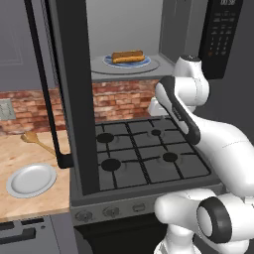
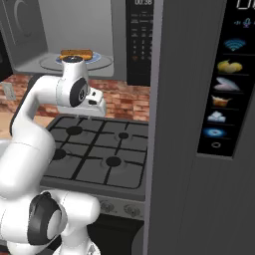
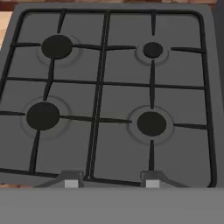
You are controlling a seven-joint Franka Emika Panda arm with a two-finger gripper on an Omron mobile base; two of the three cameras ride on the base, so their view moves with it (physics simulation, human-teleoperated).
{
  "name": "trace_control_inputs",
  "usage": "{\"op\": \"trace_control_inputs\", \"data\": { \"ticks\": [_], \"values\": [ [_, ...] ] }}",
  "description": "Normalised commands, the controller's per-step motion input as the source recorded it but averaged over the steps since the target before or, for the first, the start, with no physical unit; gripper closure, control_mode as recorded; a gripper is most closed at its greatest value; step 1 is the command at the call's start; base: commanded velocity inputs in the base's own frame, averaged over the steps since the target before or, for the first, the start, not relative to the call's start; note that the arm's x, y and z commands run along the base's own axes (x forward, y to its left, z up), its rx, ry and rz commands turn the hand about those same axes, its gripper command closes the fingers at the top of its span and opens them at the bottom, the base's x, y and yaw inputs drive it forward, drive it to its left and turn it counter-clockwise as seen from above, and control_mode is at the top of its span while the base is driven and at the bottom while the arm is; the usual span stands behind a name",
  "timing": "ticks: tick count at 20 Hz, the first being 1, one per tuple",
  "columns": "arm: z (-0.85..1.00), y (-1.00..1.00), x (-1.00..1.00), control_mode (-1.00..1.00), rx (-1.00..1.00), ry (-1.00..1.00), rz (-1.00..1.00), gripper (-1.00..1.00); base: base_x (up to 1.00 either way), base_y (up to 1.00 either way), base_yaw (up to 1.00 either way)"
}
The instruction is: Pick the hotdog bun from the microwave and place it on plate located on the counter.
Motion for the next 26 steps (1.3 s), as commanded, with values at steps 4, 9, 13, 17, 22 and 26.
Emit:
{"op": "trace_control_inputs", "data": {
  "ticks": [4, 9, 13, 17, 22, 26],
  "values": [
    [0.17, 0.00, -0.28, -1.00, 0.00, -0.04, -0.02, -1.00, 0.00, 0.00, 0.00],
    [0.81, 0.62, -0.04, -1.00, 0.00, -0.16, -0.31, -1.00, 0.00, 0.00, 0.00],
    [1.00, 0.58, -0.05, -1.00, 0.00, -0.13, -0.31, -1.00, 0.00, 0.00, 0.00],
    [0.95, 0.42, 0.01, -1.00, 0.00, -0.09, -0.22, -1.00, 0.00, 0.00, 0.00],
    [0.38, -0.21, 0.35, -1.00, 0.12, -0.05, -0.05, -1.00, 0.00, 0.00, 0.00],
    [0.02, -0.54, 0.43, -1.00, 0.19, -0.04, 0.06, -1.00, 0.00, 0.00, 0.00]
  ]
}}
